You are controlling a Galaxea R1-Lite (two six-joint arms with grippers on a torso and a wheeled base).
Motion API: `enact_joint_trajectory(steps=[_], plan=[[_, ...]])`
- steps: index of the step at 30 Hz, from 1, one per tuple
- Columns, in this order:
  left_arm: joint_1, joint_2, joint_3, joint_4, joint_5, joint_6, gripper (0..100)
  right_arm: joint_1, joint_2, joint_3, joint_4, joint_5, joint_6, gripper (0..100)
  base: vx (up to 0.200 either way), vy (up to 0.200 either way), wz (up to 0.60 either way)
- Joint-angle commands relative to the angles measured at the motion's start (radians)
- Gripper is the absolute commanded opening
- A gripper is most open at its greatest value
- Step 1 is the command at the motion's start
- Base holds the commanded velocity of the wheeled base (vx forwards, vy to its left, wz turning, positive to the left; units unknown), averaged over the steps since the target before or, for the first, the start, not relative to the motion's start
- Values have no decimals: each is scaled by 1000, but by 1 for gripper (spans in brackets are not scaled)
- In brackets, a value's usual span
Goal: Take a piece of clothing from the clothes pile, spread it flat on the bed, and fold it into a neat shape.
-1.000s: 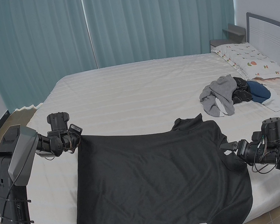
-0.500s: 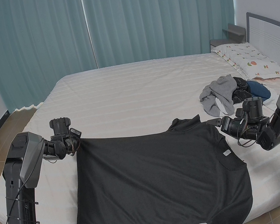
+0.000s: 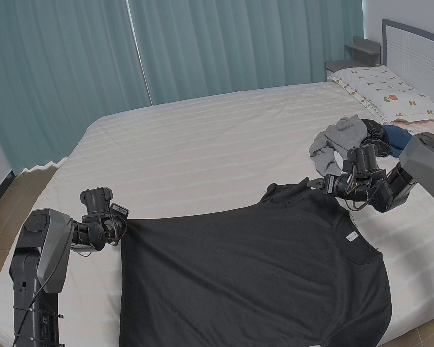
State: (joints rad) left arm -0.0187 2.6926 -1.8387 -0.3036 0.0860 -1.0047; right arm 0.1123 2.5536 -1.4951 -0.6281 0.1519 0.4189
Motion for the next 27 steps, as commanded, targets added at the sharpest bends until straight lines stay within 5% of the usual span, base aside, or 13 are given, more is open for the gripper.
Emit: enact_joint_trajectory(steps=[1,4,5,15,18,27], plan=[[-3,4,6,0,0,0,0,-2,112,-151,80,-3,8,100,0,0,0],[-3,4,6,0,0,0,0,-2,116,-174,125,-2,49,100,0,0,0],[-3,4,4,0,0,1,0,-3,119,-185,133,-2,55,0,0,0,0],[-4,4,-1,-3,0,3,0,-25,135,-247,134,-20,124,0,0,0,0],[-4,1,-7,-20,8,3,0,-37,137,-303,128,-52,192,0,0,0,0],[-6,24,-48,-68,5,1,0,-57,203,-471,96,-143,208,0,0,0,0]])
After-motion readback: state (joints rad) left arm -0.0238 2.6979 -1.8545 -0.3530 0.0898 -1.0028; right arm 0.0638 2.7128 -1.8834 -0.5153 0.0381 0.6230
